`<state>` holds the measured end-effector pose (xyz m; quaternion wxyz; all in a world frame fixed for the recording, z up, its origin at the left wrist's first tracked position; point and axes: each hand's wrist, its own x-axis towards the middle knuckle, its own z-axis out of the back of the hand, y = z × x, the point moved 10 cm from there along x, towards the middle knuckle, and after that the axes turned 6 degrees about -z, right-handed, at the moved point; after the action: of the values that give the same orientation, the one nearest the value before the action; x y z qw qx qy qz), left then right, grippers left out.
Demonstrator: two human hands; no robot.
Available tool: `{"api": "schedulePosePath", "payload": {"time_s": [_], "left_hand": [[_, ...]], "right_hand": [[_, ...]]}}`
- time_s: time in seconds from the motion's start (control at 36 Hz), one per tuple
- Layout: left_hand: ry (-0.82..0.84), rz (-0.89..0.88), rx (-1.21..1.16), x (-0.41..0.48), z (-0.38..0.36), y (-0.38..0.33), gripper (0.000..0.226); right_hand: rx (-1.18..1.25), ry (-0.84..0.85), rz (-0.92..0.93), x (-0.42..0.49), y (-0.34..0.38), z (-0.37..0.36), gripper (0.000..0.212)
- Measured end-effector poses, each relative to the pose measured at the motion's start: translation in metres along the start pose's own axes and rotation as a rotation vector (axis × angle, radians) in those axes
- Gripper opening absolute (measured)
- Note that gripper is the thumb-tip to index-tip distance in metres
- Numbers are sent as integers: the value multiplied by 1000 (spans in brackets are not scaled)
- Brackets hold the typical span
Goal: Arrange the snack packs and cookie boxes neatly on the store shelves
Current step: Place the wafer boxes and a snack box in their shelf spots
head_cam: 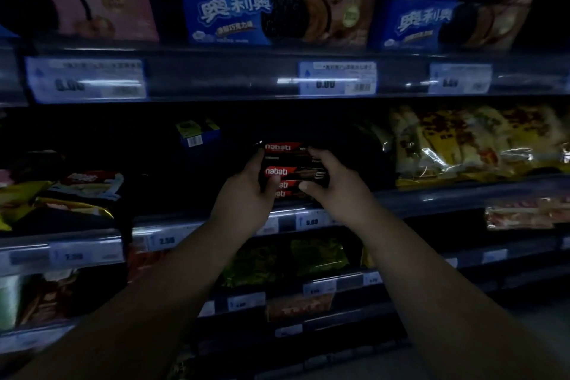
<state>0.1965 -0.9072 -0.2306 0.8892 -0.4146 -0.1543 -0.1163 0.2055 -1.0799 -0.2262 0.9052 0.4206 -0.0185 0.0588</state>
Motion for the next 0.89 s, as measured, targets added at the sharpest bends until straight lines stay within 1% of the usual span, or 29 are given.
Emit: {"api": "schedulePosePath", "payload": {"time_s": [0.08, 0.11, 0.17, 0.19, 0.25, 0.31, 0.36, 0.44, 0.53, 0.58, 0.64, 0.69, 0.78, 0.89], "left_hand": [[24, -2, 16, 0, 2, 2, 67], [39, -6, 16, 0, 3, 2, 70], [55, -18, 19, -3, 10, 1, 78], [46, -24, 17, -4, 15, 2, 81], [8, -36, 30, -8, 31, 4, 83], [-31, -64, 84, -12, 49, 7, 81], [-48, -88, 134, -17, 69, 8, 78], [-64, -131, 225, -24, 98, 15, 70], [-68, -169, 446, -26, 123, 31, 65], [-82, -156, 624, -29, 137, 44, 66], [-102, -98, 745, -34, 151, 57, 74], [-97, -57, 799, -39, 161, 72, 80], [-77, -45, 853, -43, 173, 91, 83], [-55, -37, 938, -46, 180, 114, 86]], "right_hand": [[13, 27, -18, 0, 1, -4, 77], [-29, 6, -23, 1, 4, -3, 81], [-237, -86, -22, 2, 13, 3, 90], [-318, -142, -5, 1, 22, 5, 91], [-365, -248, 90, -7, 47, 3, 88], [-311, -292, 204, -15, 73, -10, 81], [-232, -289, 299, -22, 97, -30, 74], [-165, -266, 369, -26, 126, -63, 65], [-187, -230, 405, -24, 146, -94, 59], [-256, -167, 372, -17, 151, -115, 62], [-363, -110, 329, -8, 153, -136, 70], [-463, -78, 296, 2, 155, -152, 78], [-589, 16, 178, 19, 147, -176, 90], [-648, 127, 33, 48, 138, -196, 100]]}}
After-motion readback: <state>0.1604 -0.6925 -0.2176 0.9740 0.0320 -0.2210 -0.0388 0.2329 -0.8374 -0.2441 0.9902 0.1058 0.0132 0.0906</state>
